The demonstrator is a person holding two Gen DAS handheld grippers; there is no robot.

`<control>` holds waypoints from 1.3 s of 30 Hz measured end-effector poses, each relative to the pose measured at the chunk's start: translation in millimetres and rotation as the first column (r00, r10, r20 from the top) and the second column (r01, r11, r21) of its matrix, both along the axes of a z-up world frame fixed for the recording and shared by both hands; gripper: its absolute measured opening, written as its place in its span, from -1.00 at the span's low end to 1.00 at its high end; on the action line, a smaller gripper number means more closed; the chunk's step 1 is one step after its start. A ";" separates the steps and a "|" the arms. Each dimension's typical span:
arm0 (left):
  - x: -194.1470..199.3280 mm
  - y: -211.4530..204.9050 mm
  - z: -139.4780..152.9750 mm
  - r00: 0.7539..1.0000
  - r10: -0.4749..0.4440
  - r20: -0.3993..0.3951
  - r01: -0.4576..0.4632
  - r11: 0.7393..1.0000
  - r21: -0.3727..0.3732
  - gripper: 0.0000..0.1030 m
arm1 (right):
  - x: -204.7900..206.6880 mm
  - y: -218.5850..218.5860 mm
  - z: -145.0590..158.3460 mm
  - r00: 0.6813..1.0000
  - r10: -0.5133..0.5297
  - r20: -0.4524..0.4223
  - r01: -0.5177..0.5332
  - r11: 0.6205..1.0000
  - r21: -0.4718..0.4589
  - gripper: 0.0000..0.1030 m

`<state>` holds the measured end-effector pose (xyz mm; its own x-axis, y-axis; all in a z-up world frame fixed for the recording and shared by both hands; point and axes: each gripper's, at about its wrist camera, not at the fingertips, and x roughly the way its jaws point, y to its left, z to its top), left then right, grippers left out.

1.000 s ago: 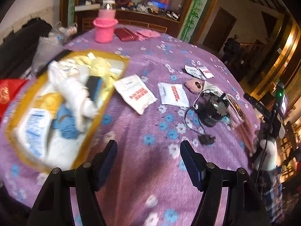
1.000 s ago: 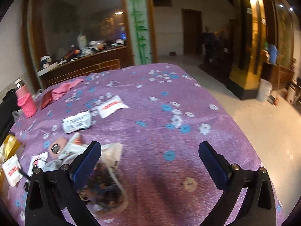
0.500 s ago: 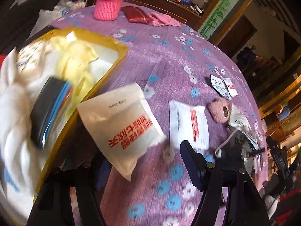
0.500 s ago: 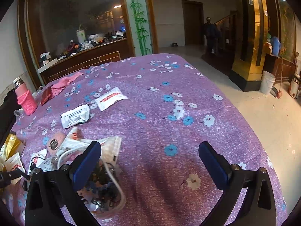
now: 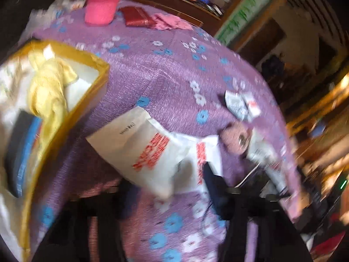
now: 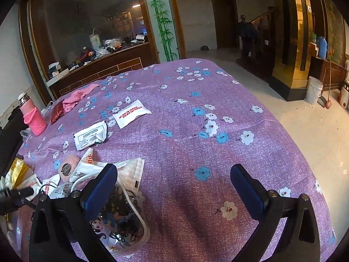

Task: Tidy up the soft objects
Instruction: 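Grasp the white paper tag with the left gripper, then grasp the white printed packet with the right gripper while the left holds the tag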

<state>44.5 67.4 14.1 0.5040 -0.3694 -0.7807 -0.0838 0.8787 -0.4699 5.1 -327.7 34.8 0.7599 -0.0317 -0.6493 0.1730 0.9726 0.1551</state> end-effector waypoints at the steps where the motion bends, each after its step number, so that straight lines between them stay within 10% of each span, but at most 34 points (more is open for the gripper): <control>1: 4.1 6.3 -5.4 0.999 0.048 -0.026 -0.049 0.997 -0.063 0.39 | -0.1 -0.7 -0.3 1.000 -0.002 -0.001 0.002 1.000 0.003 0.99; 3: 7.5 15.8 -9.0 0.996 0.090 -0.024 -0.093 0.985 -0.147 0.39 | 0.7 -1.2 -1.6 1.000 -0.005 -0.007 0.005 1.000 0.004 0.99; 7: 4.9 29.6 -14.2 0.994 0.100 -0.052 -0.108 0.974 -0.198 -0.61 | 3.5 -1.1 -5.7 1.000 -0.017 -0.023 0.016 1.000 -0.017 0.99; 9: -3.0 33.9 -14.0 0.996 0.072 -0.042 -0.080 0.973 -0.217 -0.79 | 4.2 -1.9 -8.1 0.999 -0.024 -0.034 0.024 0.999 -0.021 0.99; 25: -90.1 19.8 46.1 0.970 -0.121 0.213 0.130 0.991 -0.032 -0.81 | 3.3 5.1 33.3 0.975 0.184 -0.127 -0.177 0.982 0.064 1.00; 39: -96.6 13.4 43.6 0.959 -0.180 0.216 0.193 0.980 -0.039 -0.81 | 155.0 122.5 11.4 0.808 0.394 -0.437 -0.401 0.913 0.082 1.00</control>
